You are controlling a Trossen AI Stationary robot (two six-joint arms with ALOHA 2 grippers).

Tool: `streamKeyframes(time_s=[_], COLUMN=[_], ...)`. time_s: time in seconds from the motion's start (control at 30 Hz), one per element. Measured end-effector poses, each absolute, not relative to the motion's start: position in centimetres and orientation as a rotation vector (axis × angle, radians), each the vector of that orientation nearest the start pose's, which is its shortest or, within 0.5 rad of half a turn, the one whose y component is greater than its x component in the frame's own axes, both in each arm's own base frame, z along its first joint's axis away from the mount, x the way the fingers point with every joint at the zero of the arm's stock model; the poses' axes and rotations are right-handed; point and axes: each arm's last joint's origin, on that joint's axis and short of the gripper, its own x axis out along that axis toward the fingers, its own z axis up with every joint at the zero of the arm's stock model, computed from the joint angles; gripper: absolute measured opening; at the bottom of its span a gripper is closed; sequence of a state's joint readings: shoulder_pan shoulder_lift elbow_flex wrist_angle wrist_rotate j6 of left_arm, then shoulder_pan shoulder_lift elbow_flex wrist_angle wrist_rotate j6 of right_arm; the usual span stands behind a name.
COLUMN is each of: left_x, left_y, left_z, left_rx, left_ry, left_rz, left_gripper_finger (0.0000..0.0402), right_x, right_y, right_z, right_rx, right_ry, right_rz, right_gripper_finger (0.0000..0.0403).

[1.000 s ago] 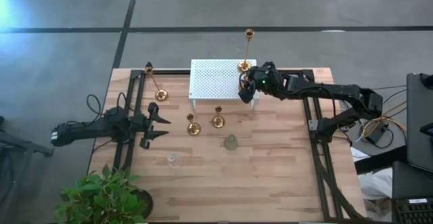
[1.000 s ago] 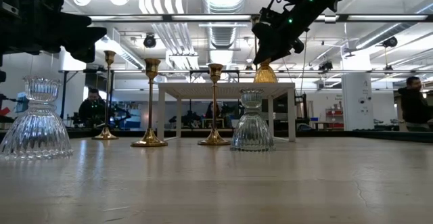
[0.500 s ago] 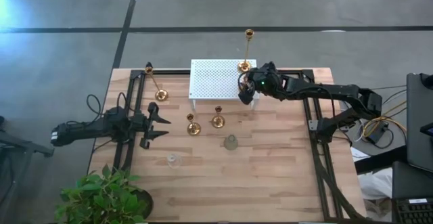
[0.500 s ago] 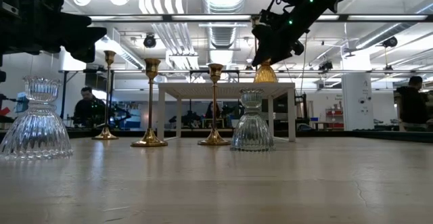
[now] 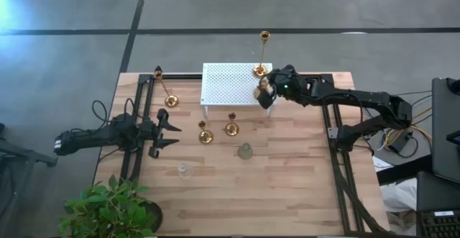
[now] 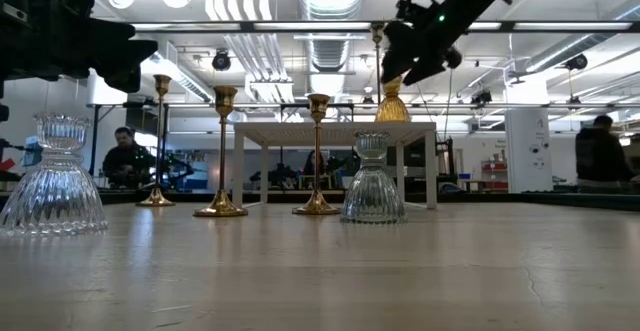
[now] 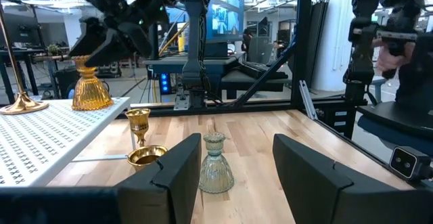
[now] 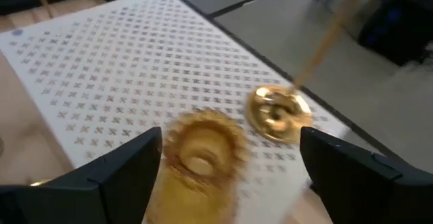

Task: Pick & Place candle stick holders
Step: Put the brown glass candle holder on the shelf

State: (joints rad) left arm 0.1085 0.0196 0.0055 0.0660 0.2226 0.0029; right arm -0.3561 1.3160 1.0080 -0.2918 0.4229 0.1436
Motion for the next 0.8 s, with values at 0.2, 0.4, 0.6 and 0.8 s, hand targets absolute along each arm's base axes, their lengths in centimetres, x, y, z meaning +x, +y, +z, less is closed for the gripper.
streamKeyframes(time_s=[0.2,0.4,0.6,0.8], left_x=[9.8,9.8,9.8,9.8], left_y=[0.4,0.4,0.4,0.4], left_z=[17.0,17.0,17.0,17.0], left_rx=[0.011,0.011,0.011,0.011], left_ry=[-0.052,-0.052,-0.052,-0.051], left_rz=[-0.113,-0.113,-0.113,-0.114], left_gripper_finger=[0.0190,0.0190,0.0190,0.0190], right_x=[22.2,19.0,19.5,19.2], right_y=[-9.1,-6.5,-6.8,-6.6], right_z=[32.1,34.7,33.6,33.2], right_rx=[0.170,0.193,0.238,0.204], right_ry=[0.496,0.374,0.452,0.514], right_rz=[-0.796,-0.697,-0.654,-0.650], right_gripper_finger=[0.0327,0.0326,0.0326,0.0325])
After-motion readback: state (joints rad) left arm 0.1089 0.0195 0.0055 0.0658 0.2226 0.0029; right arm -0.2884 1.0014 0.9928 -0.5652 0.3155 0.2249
